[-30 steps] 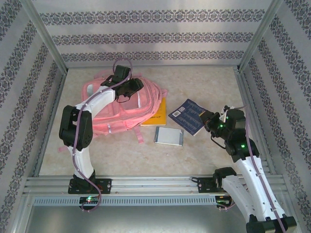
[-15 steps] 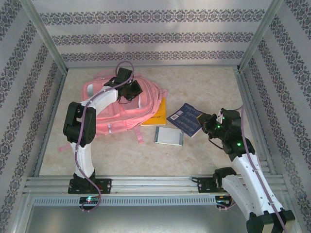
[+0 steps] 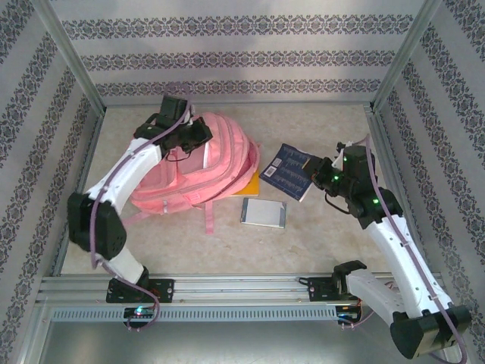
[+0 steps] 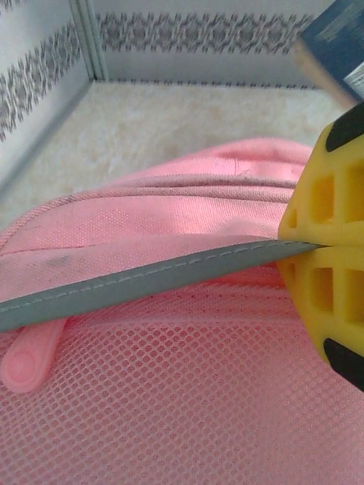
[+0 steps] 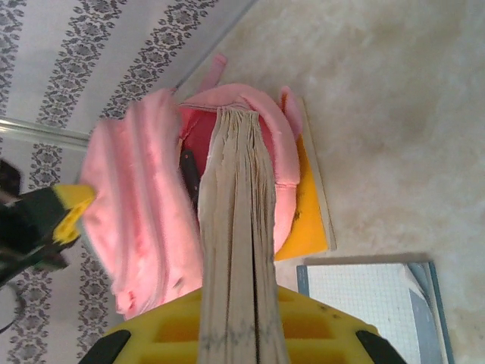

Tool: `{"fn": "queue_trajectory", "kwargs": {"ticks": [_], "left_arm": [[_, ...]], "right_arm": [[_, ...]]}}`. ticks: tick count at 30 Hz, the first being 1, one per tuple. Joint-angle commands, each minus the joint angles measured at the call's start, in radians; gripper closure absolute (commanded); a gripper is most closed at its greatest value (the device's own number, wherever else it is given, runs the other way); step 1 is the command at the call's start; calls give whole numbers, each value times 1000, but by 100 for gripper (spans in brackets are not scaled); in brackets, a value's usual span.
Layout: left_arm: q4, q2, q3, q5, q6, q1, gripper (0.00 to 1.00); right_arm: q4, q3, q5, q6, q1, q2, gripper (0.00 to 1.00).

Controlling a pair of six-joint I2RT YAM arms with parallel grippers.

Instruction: Pack the student bag

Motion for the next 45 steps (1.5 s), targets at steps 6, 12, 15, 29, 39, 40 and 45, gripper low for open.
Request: {"fn": "queue_trajectory", "kwargs": {"ticks": [6,12,15,29,39,40,45], "left_arm": [[-140,-234,-28,201,51,-3,100],[-374,-249,16,262,175,-4,100],[-476,-254,24,245,247,-4,100],[-759,-126,300,-99,290,-208,46],[-792,58,473,-322,166,-453,40],[-809,80,494,-342,162,-467,39],[-828,125,504,-406,155,-495,39]], "right_arm": [[55,79,-17,-102,67,104,100],[204,72,-224,-54,114,205,100],[257,80,-333,-37,143,257,100],[806,6,-625,489,214,441,100],[802,23,-589,509,247,424,100],[803,21,-588,510,247,422,100],[802,12,-585,512,254,412,100]]}}
